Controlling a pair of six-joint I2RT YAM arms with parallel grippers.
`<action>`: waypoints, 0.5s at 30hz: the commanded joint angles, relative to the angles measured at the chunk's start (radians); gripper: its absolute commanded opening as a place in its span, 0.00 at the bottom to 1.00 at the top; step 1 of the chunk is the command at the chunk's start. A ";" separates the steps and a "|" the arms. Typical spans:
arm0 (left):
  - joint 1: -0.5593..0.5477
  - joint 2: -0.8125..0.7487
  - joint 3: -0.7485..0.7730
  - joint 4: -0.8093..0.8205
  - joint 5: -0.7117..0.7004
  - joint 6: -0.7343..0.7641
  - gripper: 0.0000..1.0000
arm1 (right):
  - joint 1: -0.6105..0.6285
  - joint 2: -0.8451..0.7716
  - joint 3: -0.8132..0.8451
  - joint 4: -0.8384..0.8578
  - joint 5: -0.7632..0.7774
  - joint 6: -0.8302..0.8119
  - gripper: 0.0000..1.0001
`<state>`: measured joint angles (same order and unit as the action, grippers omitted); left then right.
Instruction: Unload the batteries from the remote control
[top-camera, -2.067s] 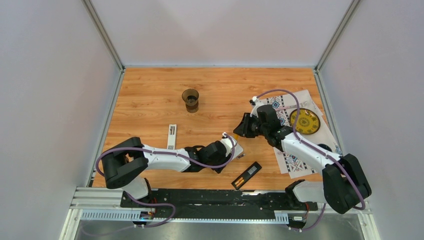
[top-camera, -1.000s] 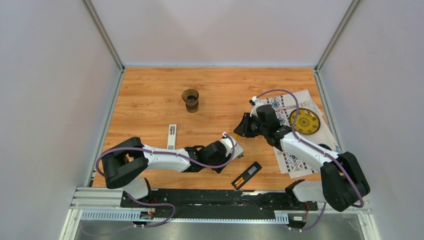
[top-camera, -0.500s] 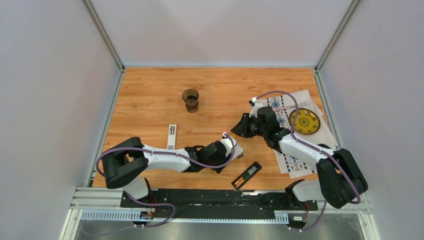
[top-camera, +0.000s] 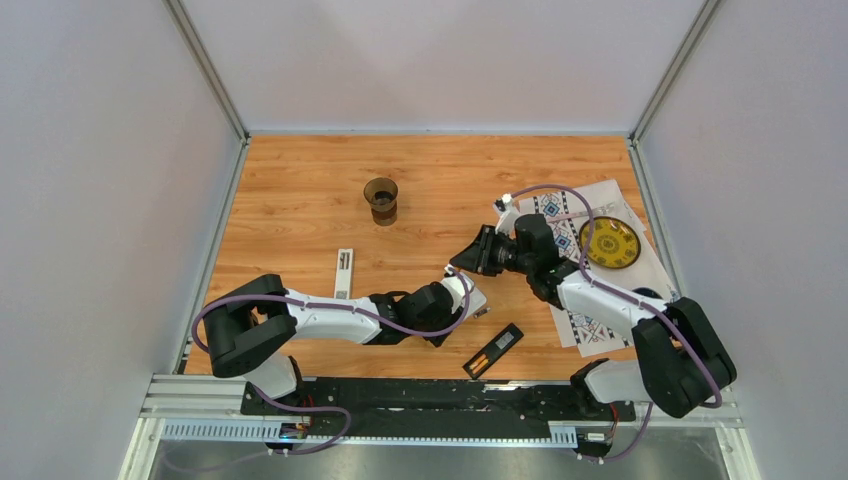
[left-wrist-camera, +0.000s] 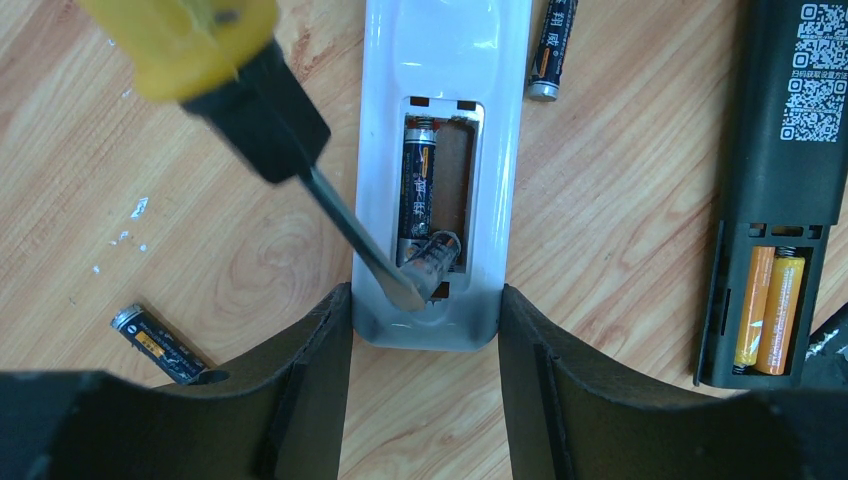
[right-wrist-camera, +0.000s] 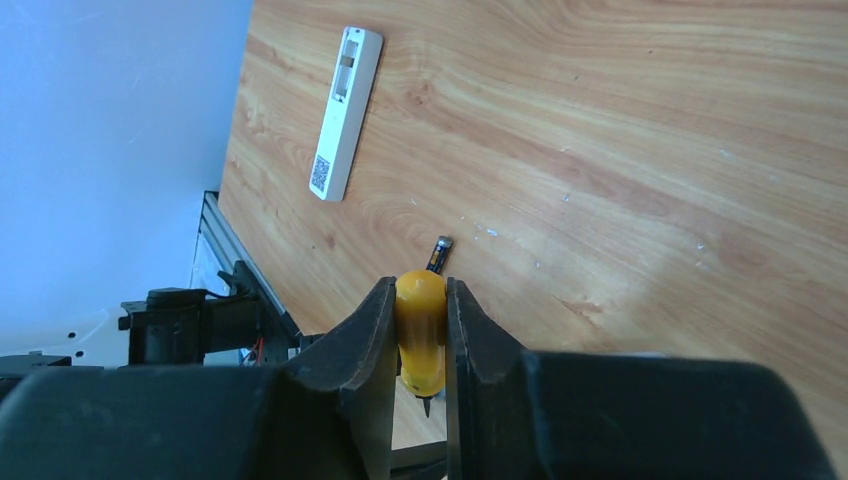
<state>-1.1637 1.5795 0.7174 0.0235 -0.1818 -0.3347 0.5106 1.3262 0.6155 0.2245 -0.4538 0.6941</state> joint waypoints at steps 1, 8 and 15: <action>-0.001 0.030 -0.021 -0.053 0.031 -0.032 0.00 | 0.003 0.039 0.000 0.059 -0.045 0.051 0.00; -0.001 -0.002 -0.041 -0.050 0.015 -0.052 0.00 | 0.000 0.062 0.021 0.050 -0.029 0.061 0.00; -0.001 -0.042 -0.041 -0.045 0.005 -0.066 0.23 | -0.027 0.027 0.046 0.035 -0.037 0.065 0.00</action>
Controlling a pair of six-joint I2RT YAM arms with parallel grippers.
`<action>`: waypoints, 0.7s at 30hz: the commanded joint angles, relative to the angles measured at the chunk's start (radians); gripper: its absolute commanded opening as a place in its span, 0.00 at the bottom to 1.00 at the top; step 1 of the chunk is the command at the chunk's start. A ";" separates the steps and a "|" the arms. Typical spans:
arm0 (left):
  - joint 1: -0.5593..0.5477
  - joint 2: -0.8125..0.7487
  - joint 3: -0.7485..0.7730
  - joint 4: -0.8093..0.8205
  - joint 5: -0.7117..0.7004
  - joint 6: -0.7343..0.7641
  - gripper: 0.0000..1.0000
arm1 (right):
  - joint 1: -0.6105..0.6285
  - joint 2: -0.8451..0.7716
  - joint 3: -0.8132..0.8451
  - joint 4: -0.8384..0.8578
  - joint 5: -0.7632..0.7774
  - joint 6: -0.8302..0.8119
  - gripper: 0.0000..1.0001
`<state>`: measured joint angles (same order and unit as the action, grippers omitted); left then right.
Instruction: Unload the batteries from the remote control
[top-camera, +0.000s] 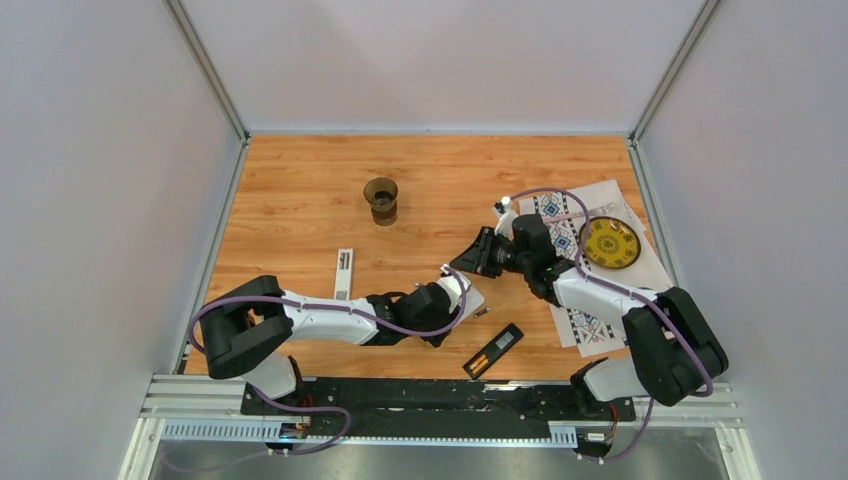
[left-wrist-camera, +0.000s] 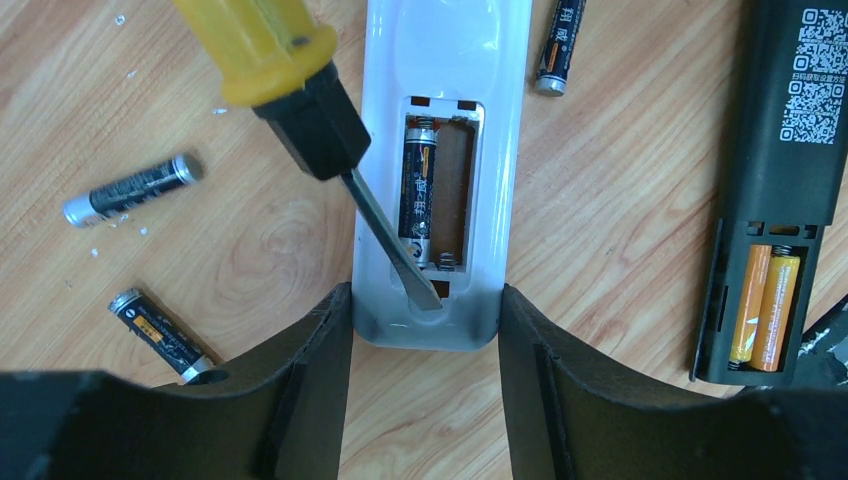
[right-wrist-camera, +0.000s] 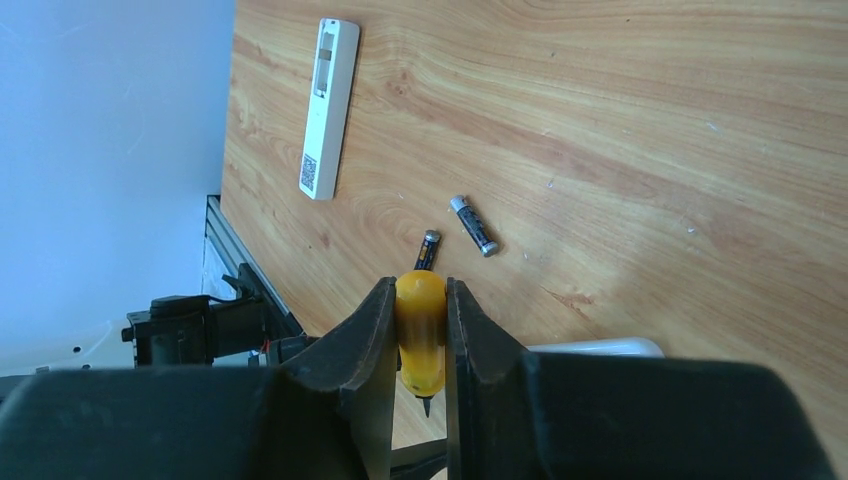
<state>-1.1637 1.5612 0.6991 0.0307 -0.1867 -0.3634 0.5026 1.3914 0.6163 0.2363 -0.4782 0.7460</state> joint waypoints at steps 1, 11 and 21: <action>-0.002 -0.035 -0.023 -0.048 0.010 -0.039 0.31 | -0.024 -0.048 0.048 0.014 -0.013 0.012 0.00; 0.002 -0.127 -0.019 -0.067 -0.003 -0.045 0.73 | -0.079 -0.100 0.043 -0.043 -0.010 -0.025 0.00; 0.097 -0.256 -0.137 0.099 0.148 -0.114 0.77 | -0.113 -0.141 0.042 -0.097 -0.013 -0.065 0.00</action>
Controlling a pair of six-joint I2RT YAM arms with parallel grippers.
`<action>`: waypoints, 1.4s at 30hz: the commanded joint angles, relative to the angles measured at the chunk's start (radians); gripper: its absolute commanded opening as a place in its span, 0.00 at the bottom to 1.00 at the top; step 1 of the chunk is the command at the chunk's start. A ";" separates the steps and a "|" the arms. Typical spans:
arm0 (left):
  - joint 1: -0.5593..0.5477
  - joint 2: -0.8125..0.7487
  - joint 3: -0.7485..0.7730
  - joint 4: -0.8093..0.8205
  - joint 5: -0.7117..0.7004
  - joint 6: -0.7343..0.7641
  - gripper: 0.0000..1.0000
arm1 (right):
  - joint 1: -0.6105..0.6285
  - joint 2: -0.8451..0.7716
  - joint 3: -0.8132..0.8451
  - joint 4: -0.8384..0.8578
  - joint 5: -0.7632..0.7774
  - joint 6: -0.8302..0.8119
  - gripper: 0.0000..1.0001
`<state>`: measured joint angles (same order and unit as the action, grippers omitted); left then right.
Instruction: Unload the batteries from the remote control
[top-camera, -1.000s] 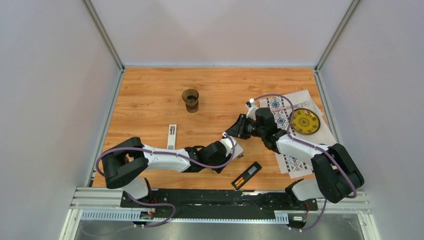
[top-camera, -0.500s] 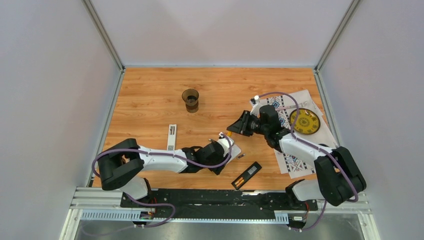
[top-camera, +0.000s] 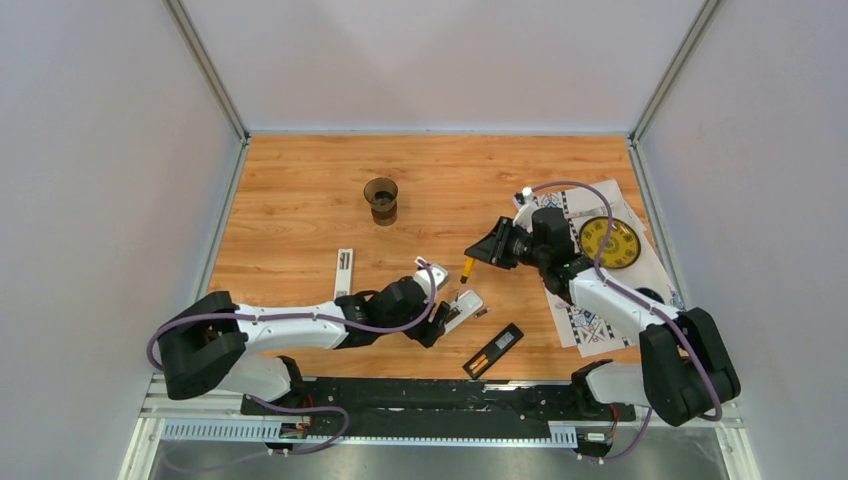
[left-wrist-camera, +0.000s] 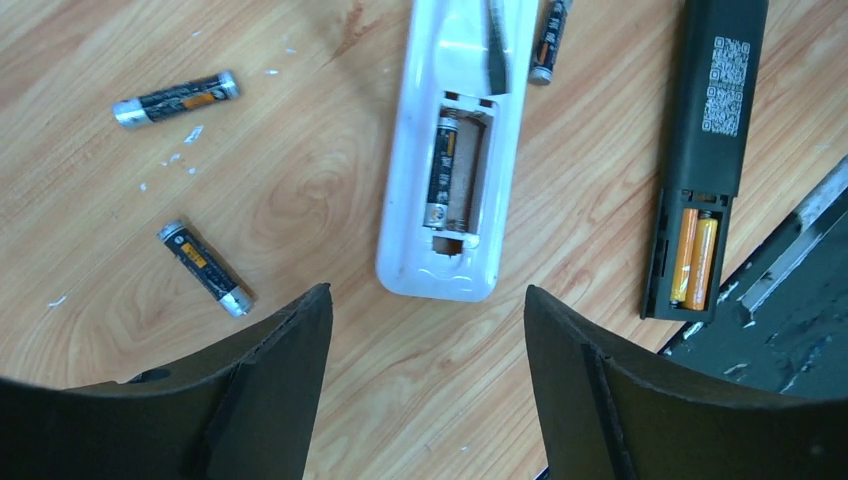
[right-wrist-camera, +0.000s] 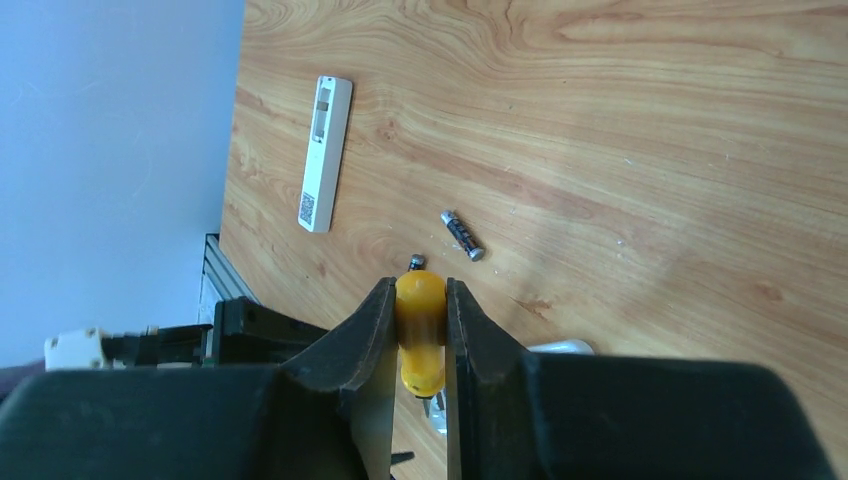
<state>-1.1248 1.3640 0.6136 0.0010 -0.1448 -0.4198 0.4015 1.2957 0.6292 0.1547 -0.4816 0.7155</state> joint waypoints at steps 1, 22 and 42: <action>0.075 -0.075 -0.087 0.160 0.134 -0.071 0.77 | -0.013 -0.049 0.029 -0.027 -0.006 -0.037 0.00; 0.229 0.132 -0.189 0.519 0.467 -0.201 0.69 | -0.024 -0.093 0.026 -0.106 0.009 -0.082 0.00; 0.099 0.258 -0.115 0.584 0.419 -0.263 0.60 | -0.027 -0.082 0.026 -0.110 0.008 -0.087 0.00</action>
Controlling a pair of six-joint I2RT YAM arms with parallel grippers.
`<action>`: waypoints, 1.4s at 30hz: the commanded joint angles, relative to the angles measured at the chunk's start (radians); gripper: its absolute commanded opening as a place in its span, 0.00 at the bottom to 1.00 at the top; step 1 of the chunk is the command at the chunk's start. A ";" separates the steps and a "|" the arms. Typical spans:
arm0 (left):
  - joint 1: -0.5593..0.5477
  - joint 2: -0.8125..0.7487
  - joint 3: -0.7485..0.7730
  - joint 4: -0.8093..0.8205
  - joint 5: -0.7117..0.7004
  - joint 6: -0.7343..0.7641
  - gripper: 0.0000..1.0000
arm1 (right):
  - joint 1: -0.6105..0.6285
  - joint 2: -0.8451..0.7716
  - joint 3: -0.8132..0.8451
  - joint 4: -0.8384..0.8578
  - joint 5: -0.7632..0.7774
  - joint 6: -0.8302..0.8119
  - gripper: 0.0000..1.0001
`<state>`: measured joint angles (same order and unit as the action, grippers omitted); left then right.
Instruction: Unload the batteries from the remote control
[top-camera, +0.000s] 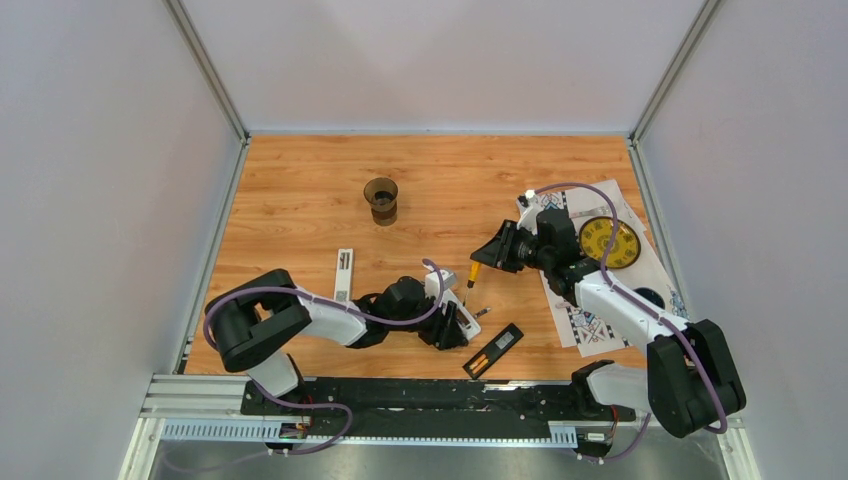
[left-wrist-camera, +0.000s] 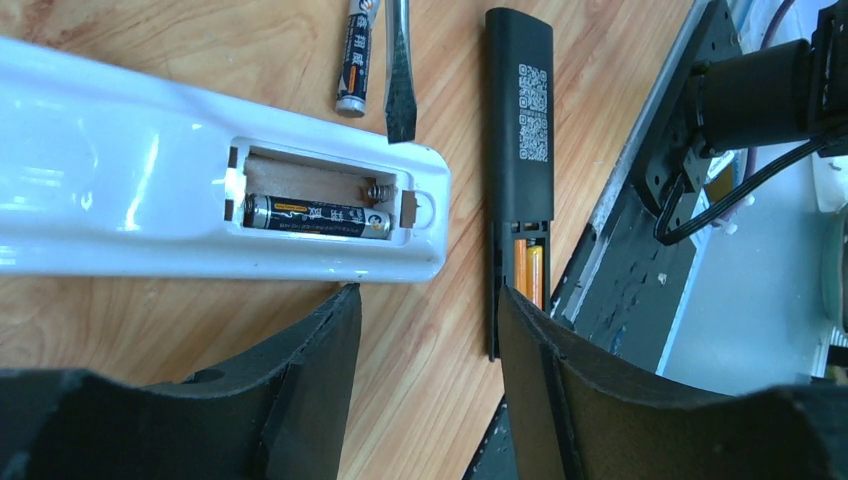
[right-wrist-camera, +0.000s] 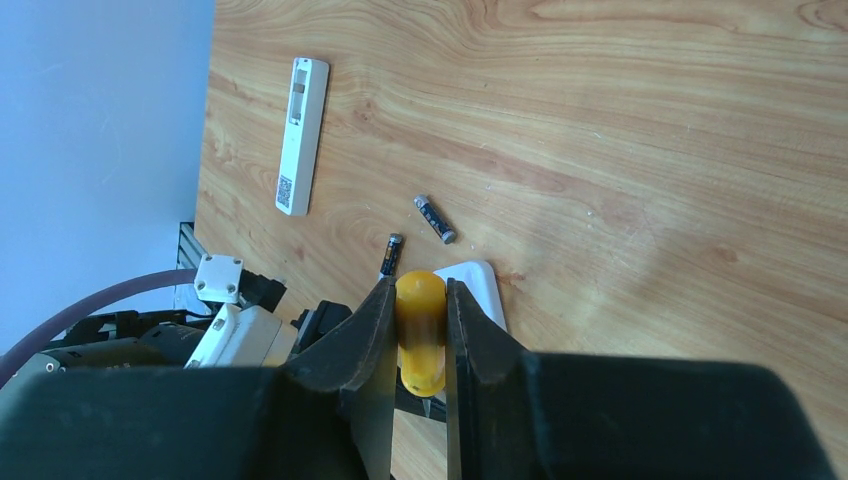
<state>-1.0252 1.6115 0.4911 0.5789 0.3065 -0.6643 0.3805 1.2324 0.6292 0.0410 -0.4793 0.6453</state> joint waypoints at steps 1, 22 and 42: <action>-0.001 0.004 0.006 0.003 -0.035 -0.015 0.60 | -0.005 -0.022 0.027 0.002 0.005 -0.021 0.00; 0.097 -0.065 0.012 -0.094 -0.084 -0.017 0.61 | -0.005 -0.019 0.027 0.000 0.007 -0.022 0.00; 0.099 -0.051 -0.016 -0.050 -0.089 -0.046 0.58 | 0.001 0.024 0.017 0.028 0.013 -0.022 0.00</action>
<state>-0.9287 1.5749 0.5018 0.5018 0.2230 -0.6861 0.3782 1.2407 0.6292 0.0269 -0.4774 0.6380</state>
